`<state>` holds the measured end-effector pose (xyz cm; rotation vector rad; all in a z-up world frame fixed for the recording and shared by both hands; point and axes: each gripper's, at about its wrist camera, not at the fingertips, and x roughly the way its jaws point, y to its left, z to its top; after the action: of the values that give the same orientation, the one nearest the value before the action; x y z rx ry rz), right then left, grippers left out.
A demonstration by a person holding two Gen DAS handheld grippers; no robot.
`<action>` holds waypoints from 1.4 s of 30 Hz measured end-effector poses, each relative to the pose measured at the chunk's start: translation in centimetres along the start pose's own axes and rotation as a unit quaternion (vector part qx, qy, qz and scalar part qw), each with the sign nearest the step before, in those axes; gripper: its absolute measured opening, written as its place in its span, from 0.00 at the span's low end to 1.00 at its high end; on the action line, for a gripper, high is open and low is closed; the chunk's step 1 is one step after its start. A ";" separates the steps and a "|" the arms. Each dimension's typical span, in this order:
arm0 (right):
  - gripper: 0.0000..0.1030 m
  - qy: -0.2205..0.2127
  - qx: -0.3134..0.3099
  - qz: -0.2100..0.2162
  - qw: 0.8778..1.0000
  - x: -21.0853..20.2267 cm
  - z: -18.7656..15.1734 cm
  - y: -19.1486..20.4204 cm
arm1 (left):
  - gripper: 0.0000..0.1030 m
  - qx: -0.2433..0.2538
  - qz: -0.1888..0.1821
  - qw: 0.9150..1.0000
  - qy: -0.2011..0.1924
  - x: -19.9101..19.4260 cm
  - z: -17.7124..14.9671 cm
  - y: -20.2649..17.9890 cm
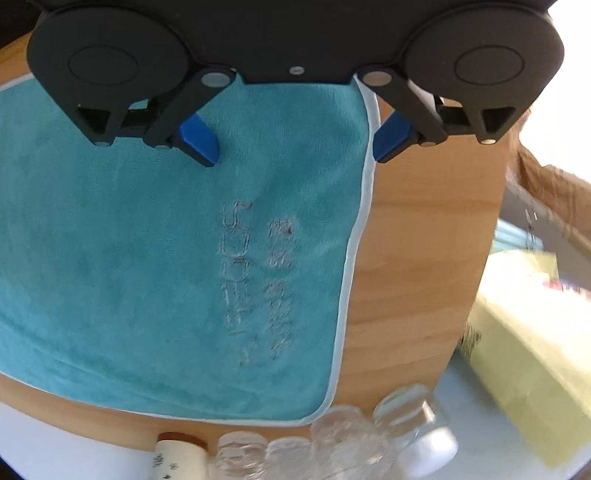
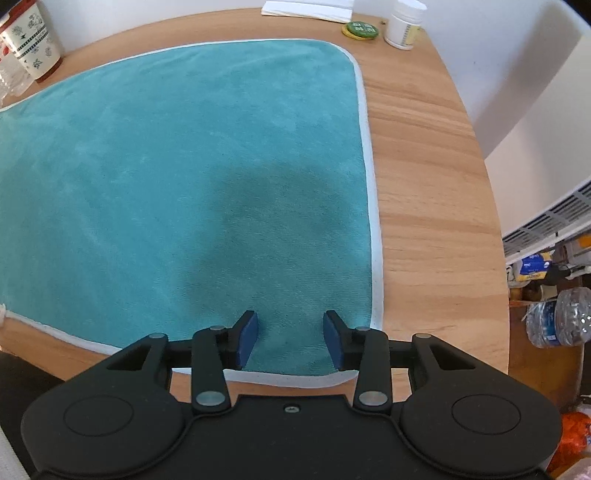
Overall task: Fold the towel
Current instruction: 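Release the towel and move both open tools over the spread towel, then grasp a towel corner with the left tool while the right tool grasps another corner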
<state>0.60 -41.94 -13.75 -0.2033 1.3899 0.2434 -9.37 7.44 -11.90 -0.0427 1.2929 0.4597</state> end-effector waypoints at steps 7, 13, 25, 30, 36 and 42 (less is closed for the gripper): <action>0.44 0.037 -0.024 -0.018 0.999 0.4 1.5 1.1 | 0.91 -0.008 0.008 1.000 0.026 -0.4 -0.2 0.4; 0.48 -0.026 -0.112 -0.036 0.993 -2.0 7.8 6.2 | 0.92 -0.056 0.017 0.998 0.023 -2.1 -0.3 2.2; 0.49 -0.125 -0.356 0.143 0.915 -3.2 24.1 31.0 | 0.98 -0.144 0.025 0.988 0.057 -2.6 -3.3 5.6; 0.53 -0.119 -0.439 0.194 0.869 -1.6 27.8 42.0 | 0.97 -0.170 -0.009 0.984 0.057 -2.3 -3.2 5.6; 0.53 -0.099 -0.515 0.213 0.825 1.4 29.9 50.0 | 0.74 -0.161 -0.045 0.985 0.051 -1.8 -2.9 5.1; 0.53 -0.062 -0.574 0.223 0.786 4.9 31.4 55.0 | 0.75 -0.178 -0.088 0.979 0.047 -1.6 -2.4 6.6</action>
<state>15.17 19.87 -13.15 -0.8463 0.9695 1.4820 -14.15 12.27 -9.66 -0.4805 1.2719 0.5353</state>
